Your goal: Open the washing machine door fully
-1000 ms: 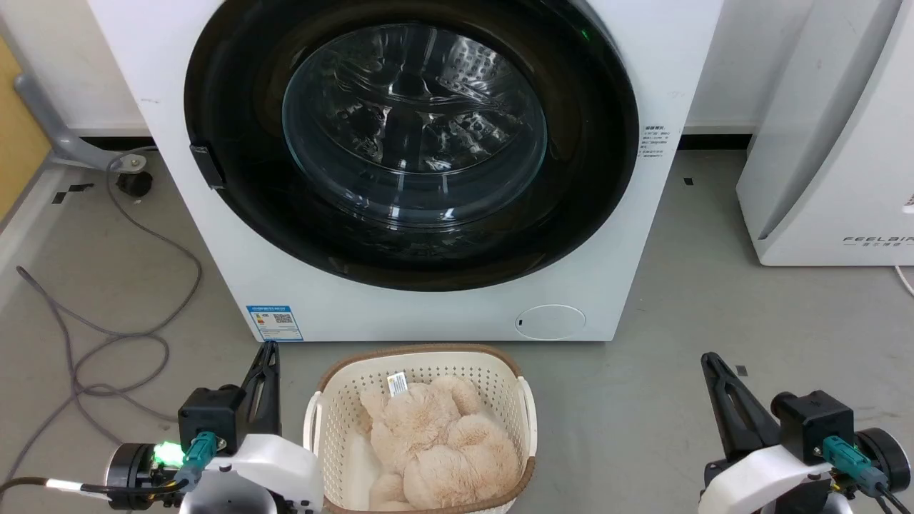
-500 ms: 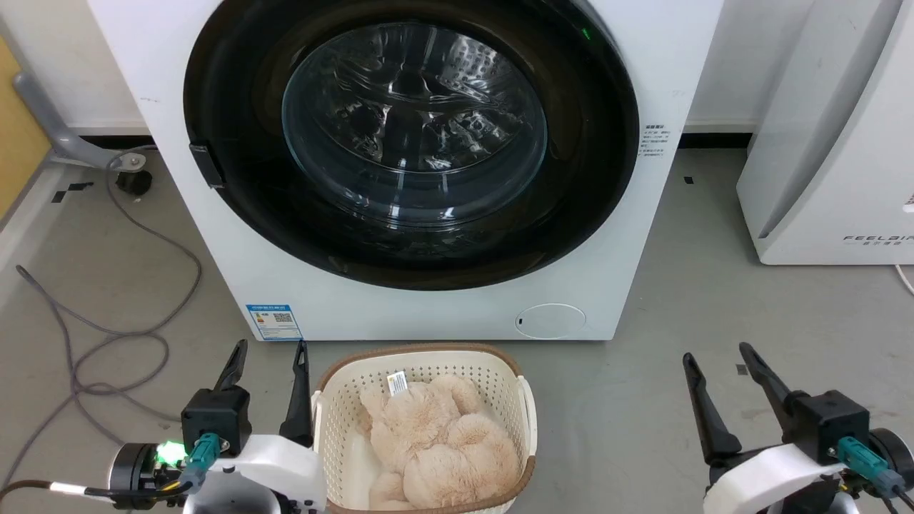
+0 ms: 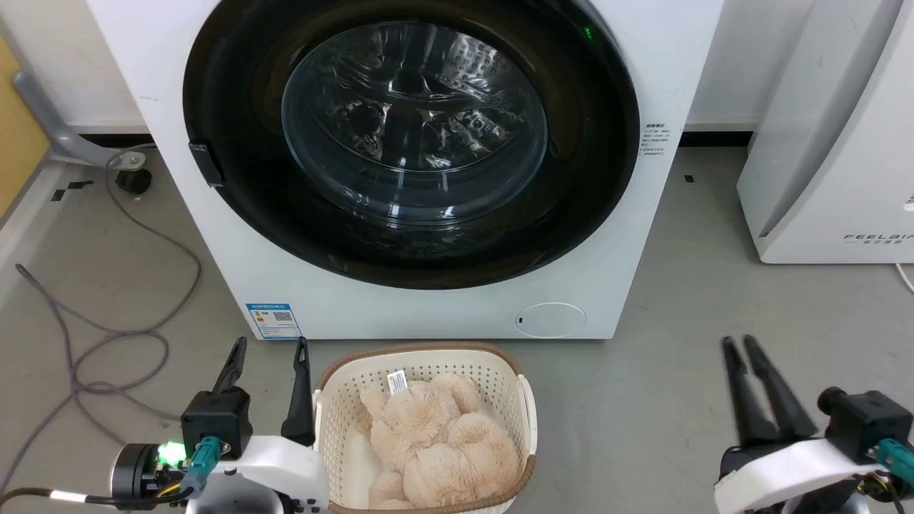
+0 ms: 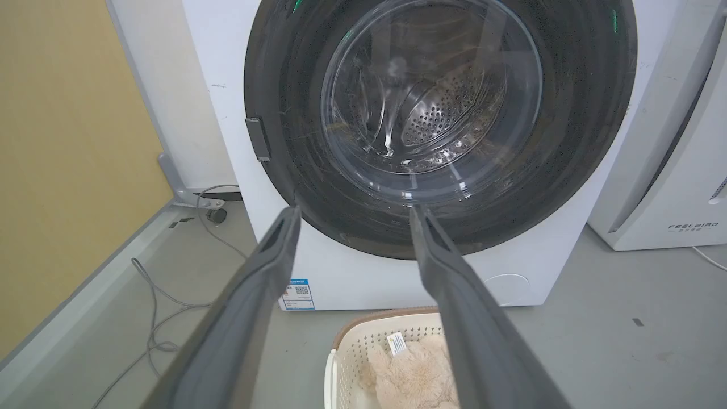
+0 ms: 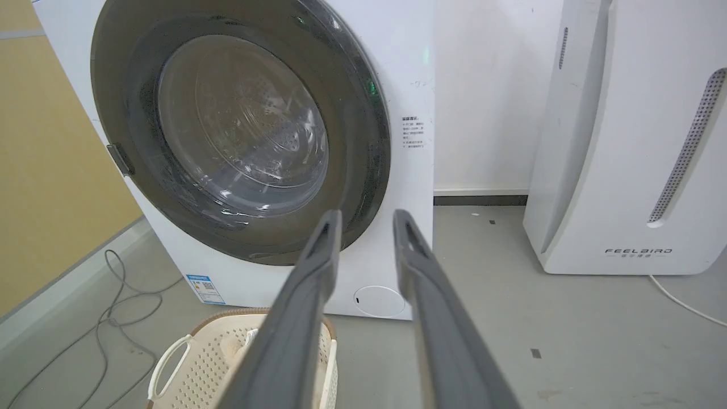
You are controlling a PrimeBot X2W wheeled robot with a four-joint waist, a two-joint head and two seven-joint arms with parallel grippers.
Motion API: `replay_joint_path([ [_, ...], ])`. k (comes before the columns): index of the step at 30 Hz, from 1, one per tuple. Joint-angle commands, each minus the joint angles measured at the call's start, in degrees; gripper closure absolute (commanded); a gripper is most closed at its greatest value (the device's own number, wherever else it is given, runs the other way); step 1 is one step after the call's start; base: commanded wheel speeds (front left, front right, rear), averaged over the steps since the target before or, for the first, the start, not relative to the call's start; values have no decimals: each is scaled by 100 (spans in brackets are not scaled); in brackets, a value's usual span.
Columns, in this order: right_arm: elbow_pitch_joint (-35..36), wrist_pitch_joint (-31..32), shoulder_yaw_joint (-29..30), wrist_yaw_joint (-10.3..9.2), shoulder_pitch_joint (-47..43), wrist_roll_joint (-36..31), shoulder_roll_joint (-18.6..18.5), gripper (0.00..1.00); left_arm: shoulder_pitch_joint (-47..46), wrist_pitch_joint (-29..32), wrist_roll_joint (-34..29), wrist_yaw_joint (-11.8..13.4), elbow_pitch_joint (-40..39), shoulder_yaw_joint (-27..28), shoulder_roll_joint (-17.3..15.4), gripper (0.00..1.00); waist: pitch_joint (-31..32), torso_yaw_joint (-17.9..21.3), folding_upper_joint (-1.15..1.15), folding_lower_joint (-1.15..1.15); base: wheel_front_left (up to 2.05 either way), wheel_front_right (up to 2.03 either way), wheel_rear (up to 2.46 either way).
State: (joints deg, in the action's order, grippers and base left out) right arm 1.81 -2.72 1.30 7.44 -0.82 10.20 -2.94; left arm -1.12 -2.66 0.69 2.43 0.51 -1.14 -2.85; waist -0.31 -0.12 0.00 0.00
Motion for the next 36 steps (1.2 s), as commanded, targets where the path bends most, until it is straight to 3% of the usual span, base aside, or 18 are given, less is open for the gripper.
replay_joint_path([
  [1,22,-51,17,1,23,163,1,100,-45,-52,39,43,22,-20,-1,0,0,-2,0,0,0,0,0],
  [13,-204,-194,158,1,323,1898,2,100,-95,-195,61,146,18,-53,-2,0,-69,-29,0,0,0,0,0],
  [24,-492,-215,525,2,929,2996,-48,100,-235,-327,68,229,-13,-94,-2,0,-279,-90,0,0,0,0,0],
  [36,-1329,-275,860,2,2117,3804,-421,100,-485,-470,55,290,-66,-116,-2,0,-655,-186,0,0,0,0,0],
])
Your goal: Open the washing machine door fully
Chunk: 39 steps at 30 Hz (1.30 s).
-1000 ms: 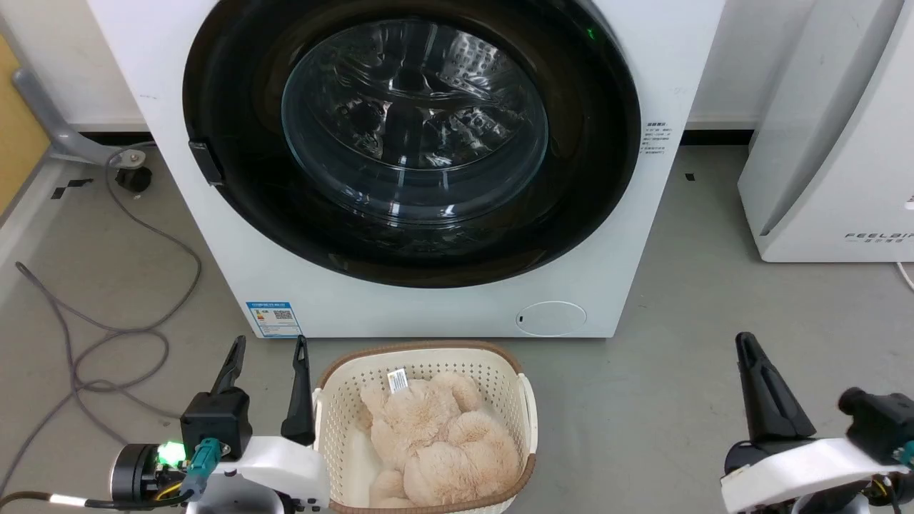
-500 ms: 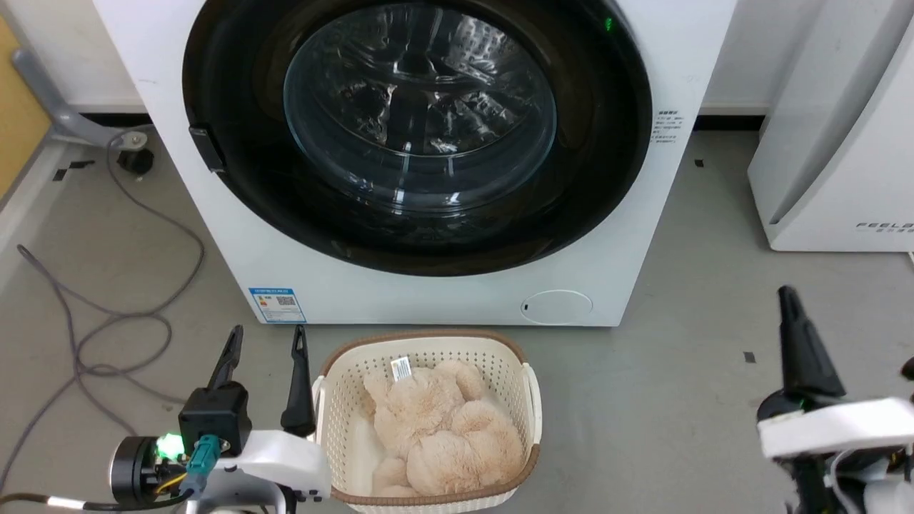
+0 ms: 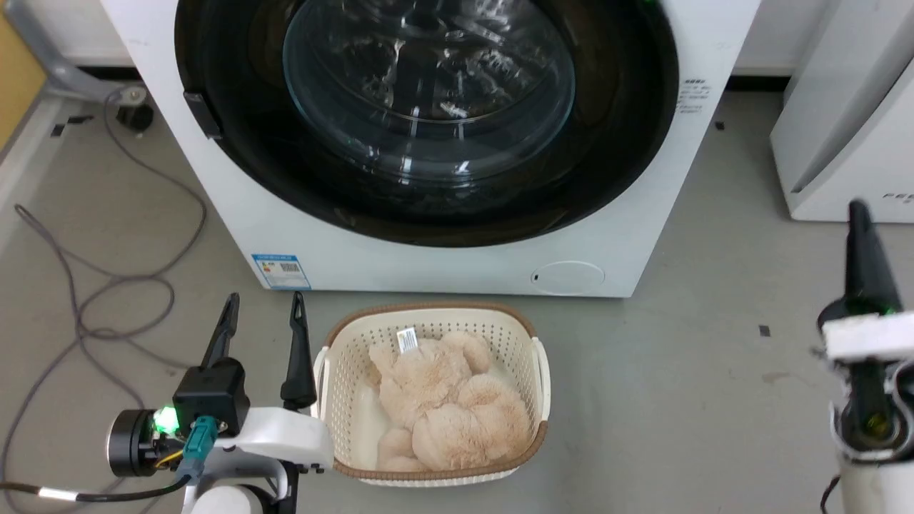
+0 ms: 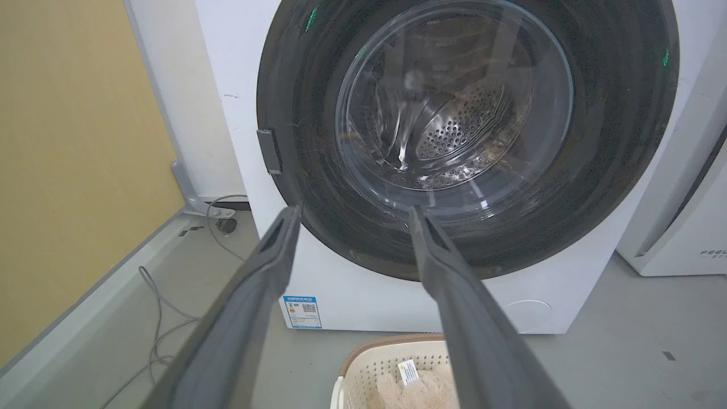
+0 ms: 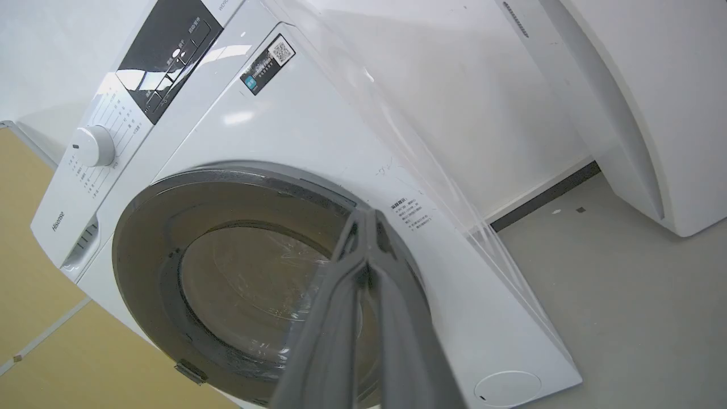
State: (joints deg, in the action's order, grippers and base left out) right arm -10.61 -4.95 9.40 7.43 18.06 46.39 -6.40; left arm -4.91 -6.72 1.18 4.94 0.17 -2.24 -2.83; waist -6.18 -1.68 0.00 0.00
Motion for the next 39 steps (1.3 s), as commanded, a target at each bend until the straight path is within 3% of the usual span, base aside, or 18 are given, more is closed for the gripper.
replay_joint_path([
  [1,-159,-65,70,3,341,246,-105,100,-133,-77,6,44,-34,-11,-4,0,-102,-45,0,0,0,0,0],
  [18,-1717,-96,-248,4,2469,867,-763,100,-564,-280,98,239,-132,-190,-4,0,-795,-376,0,0,0,0,0],
  [39,-3314,-83,-1093,5,4464,1283,-1157,100,-940,-520,297,571,-208,-478,-4,0,-1425,-705,0,0,0,0,0],
])
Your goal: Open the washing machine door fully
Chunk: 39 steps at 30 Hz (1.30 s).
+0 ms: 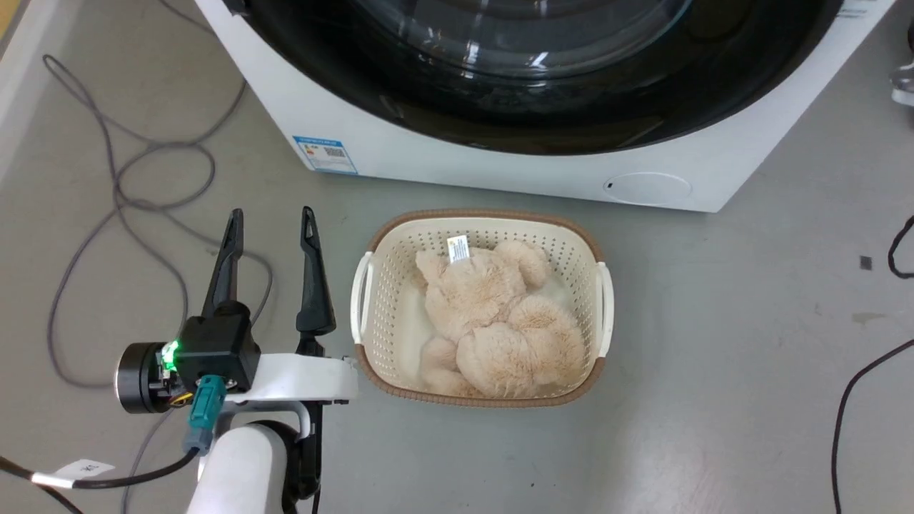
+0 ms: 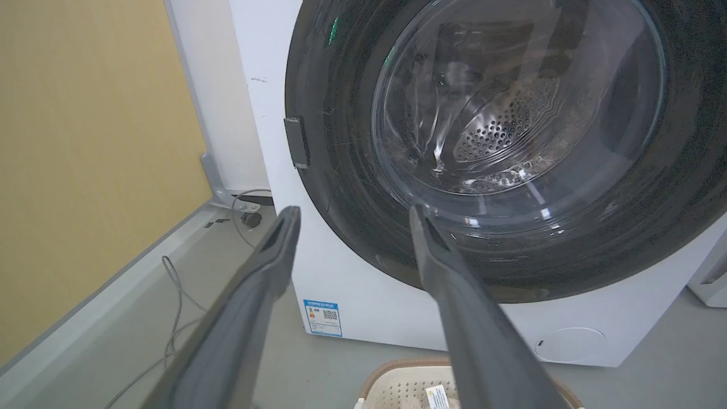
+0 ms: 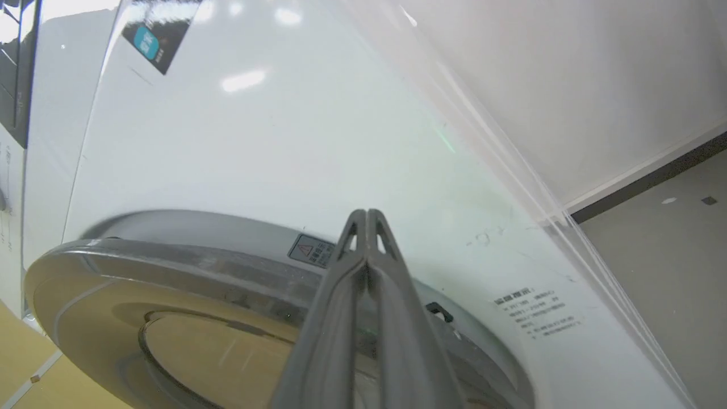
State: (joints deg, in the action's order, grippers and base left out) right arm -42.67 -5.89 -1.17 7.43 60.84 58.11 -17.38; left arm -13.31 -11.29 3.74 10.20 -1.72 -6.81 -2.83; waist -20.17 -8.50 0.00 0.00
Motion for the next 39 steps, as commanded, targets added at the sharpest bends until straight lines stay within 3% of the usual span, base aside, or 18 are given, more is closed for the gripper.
replay_joint_path([
  [1,-172,23,-93,5,246,127,-78,100,-113,-75,50,61,-19,-33,-4,0,-48,-36,0,0,0,0,0],
  [18,-756,689,-1102,5,883,827,-379,100,-299,-278,151,286,-1,-220,-5,0,-257,-228,0,0,0,0,0],
  [27,-615,1852,-1603,6,893,1734,-529,100,-326,-371,162,329,48,-237,-5,0,-229,-278,0,0,0,0,0],
  [39,-118,2811,-1760,6,198,2481,-591,100,-125,-371,117,263,107,-124,-5,0,132,-165,0,0,0,0,0],
])
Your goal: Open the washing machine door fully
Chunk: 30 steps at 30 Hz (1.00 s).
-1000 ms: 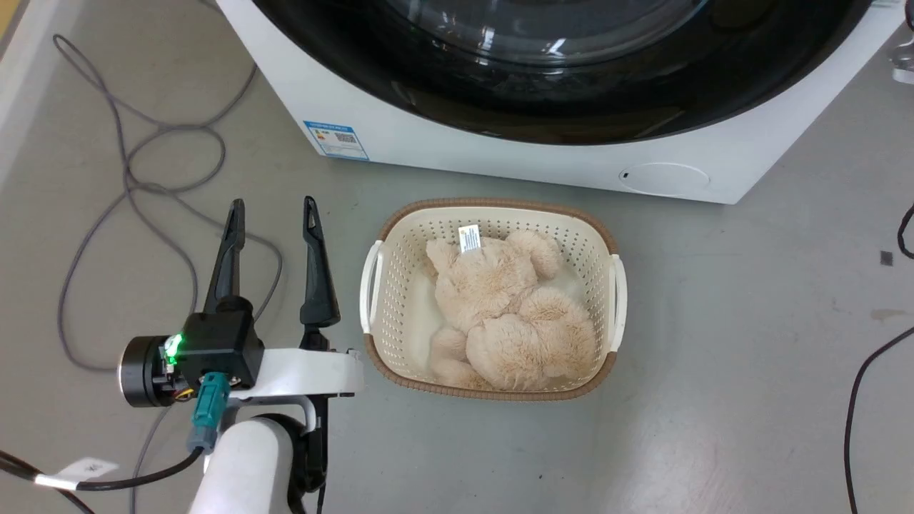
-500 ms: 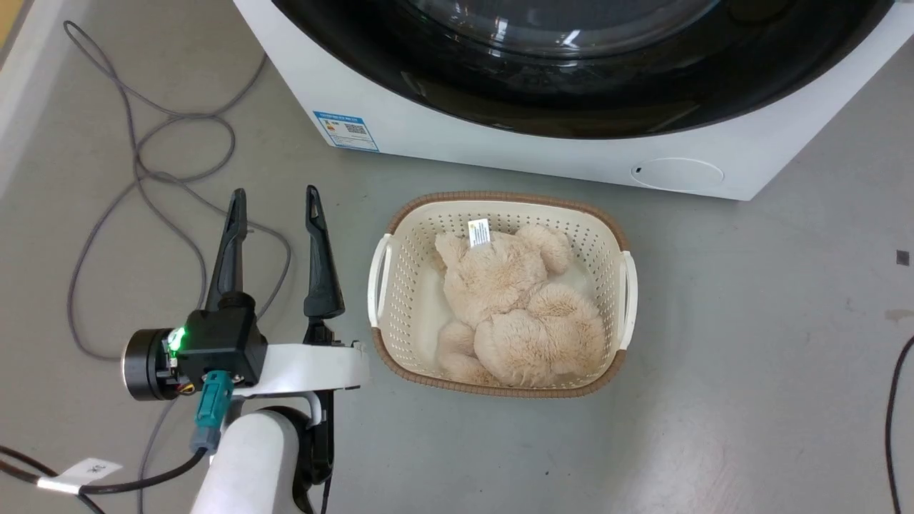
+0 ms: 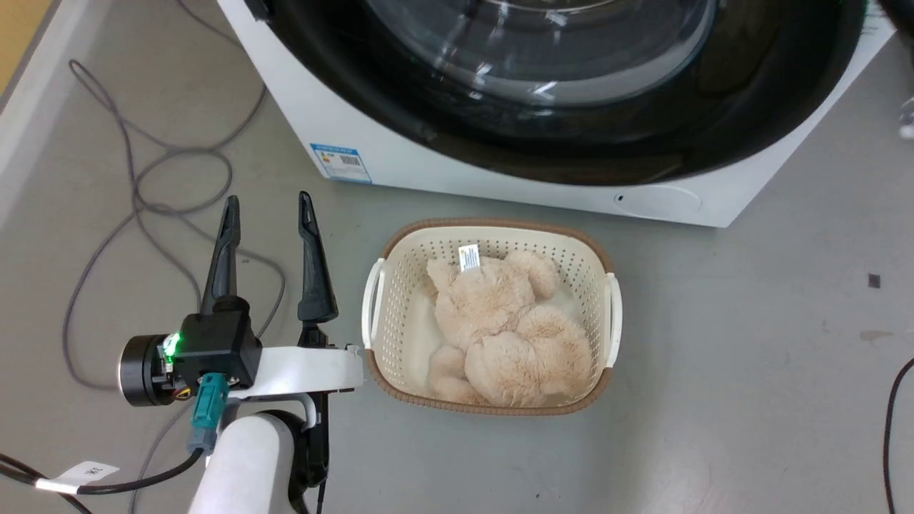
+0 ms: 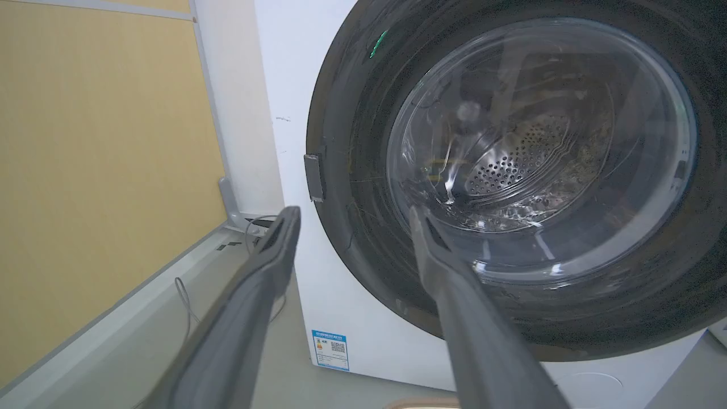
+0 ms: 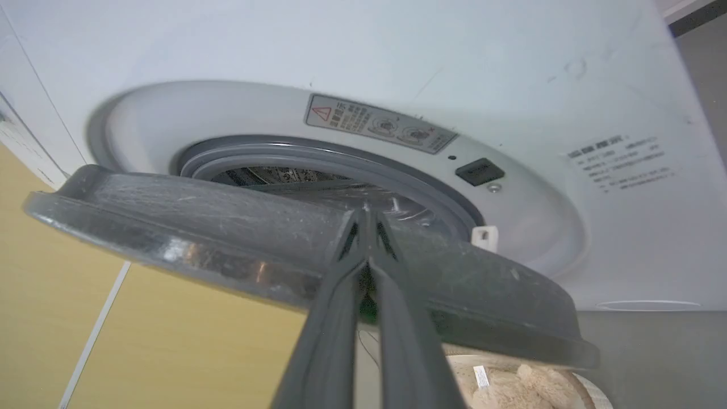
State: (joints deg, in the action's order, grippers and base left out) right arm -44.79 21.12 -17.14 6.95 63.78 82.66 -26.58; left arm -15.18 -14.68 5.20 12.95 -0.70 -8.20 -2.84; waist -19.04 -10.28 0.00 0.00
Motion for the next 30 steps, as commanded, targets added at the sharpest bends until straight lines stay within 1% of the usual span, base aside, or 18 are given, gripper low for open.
replay_joint_path([
  [1,132,182,-175,54,-162,86,347,100,75,-32,-32,-15,10,17,-4,0,47,22,0,0,0,0,0],
  [4,273,291,-249,54,-337,149,356,100,104,-32,-38,-29,19,30,-4,0,114,48,0,0,0,0,0],
  [16,698,104,-376,54,-1136,379,588,100,328,-32,-87,-97,110,144,-4,0,553,131,0,0,0,0,0],
  [18,907,216,-465,54,-1465,478,623,100,438,-32,-106,-104,123,180,-4,0,727,154,0,0,0,0,0],
  [25,1605,433,-514,54,-2143,756,651,100,617,-32,-142,-142,156,267,-4,0,938,216,0,0,0,0,0],
  [30,2179,580,-610,54,-2674,840,646,100,759,-32,-199,-190,205,323,-4,0,1113,272,0,0,0,0,0],
])
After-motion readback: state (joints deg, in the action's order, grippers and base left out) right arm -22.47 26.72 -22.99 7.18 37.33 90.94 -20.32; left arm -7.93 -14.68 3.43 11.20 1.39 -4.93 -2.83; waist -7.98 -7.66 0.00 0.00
